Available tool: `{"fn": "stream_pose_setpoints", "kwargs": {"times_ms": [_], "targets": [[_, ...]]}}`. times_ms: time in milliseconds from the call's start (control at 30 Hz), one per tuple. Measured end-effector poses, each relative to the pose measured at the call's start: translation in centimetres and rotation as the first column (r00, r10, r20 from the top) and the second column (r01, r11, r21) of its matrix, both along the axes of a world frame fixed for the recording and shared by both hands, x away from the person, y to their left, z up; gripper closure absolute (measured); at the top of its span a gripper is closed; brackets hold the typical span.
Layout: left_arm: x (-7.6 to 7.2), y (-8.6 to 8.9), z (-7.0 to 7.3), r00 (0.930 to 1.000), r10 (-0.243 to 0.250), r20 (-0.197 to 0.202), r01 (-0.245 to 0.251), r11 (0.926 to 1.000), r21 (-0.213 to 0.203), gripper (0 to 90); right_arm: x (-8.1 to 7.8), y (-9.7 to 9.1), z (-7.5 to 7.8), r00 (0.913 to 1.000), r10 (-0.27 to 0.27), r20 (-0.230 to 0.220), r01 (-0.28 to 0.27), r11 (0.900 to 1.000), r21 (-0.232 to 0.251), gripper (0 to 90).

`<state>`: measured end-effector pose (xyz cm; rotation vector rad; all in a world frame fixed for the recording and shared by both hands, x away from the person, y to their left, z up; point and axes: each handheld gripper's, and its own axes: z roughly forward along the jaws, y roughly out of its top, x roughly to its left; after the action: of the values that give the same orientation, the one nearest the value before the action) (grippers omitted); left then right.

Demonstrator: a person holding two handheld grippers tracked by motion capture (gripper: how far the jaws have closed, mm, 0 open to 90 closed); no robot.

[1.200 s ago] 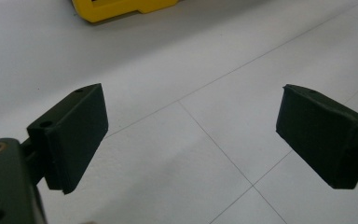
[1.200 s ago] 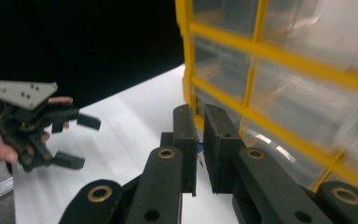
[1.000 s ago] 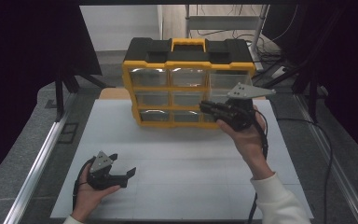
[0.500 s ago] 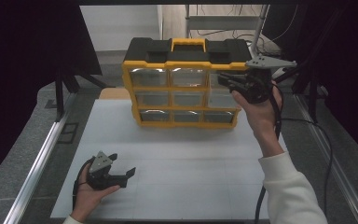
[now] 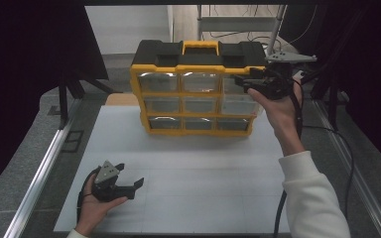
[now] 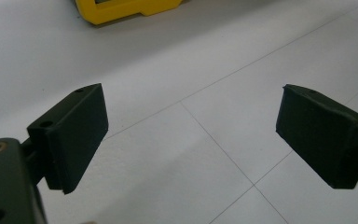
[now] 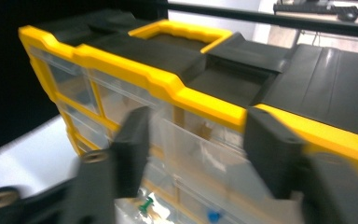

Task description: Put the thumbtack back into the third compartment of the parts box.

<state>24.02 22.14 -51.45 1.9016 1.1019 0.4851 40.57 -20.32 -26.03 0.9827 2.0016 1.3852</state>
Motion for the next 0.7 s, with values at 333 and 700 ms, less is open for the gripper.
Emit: {"fn": "stream_pose_setpoints", "kwargs": {"times_ms": [333, 700], "targets": [[0.0, 0.0, 0.0, 1.0000, 0.003, -0.001, -0.003, 1.0000, 0.001, 9.4, -3.5, -0.6, -0.6, 0.9911, 0.129, 0.035, -0.131, 0.9900, 0.054, 32.3], [0.0, -0.1, 0.1, 1.0000, 0.002, 0.001, -0.002, 1.0000, 0.005, 9.4, -9.7, -1.9, -3.6, 0.9745, 0.222, 0.033, -0.223, 0.9744, 0.029, 32.2]]}}
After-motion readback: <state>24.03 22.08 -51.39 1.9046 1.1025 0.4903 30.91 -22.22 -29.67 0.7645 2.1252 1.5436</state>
